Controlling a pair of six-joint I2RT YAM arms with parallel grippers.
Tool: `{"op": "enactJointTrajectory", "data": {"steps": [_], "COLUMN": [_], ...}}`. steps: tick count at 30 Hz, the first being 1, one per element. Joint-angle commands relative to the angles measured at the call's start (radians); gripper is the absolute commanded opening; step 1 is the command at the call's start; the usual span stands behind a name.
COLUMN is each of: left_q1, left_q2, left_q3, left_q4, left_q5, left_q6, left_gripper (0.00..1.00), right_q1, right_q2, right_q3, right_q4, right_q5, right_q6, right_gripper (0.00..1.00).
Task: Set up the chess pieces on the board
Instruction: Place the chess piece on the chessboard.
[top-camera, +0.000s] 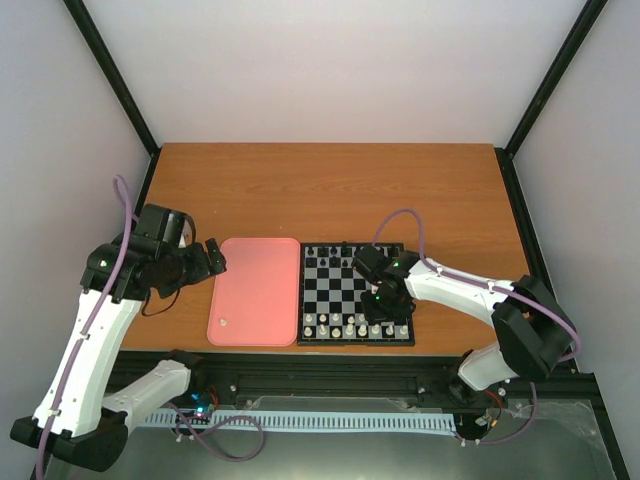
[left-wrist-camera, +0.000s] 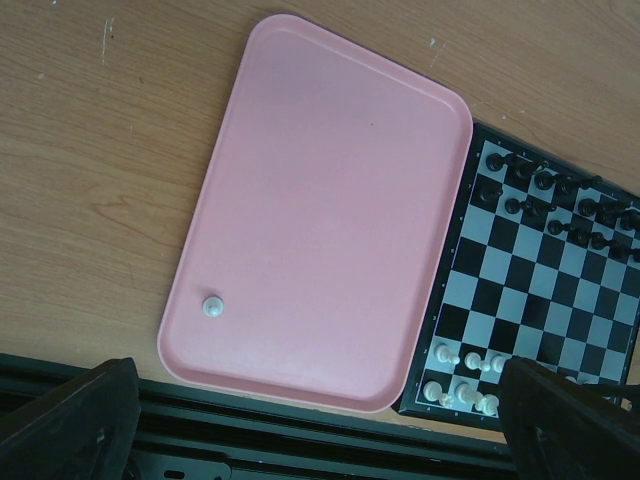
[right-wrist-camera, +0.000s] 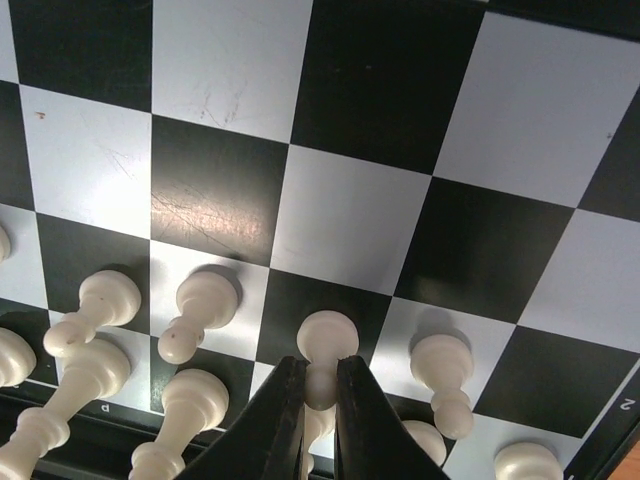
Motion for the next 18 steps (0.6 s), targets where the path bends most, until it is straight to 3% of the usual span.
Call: {"op": "enactJointTrajectory", "data": {"steps": [1,18], "left_q1": [0.007,0.007], "left_q2": [-0.020,-0.024], "left_q3": [0.000,0.007], "left_q4": [0.003,0.001], "left_q5": [0.006,0.002], "left_q6": [-0.013,-0.008], "left_gripper": [1.00,1.00], "right_q1": [0.011,0.011], "right_q2": [-0.018,0.033], "right_q3": [-0.023,0.032], "right_q4": [-0.040,-0.008], "right_q5": [0.007,0.014], "right_q6": [0.010,0.001], "right_gripper": [0.11,0.15]}}
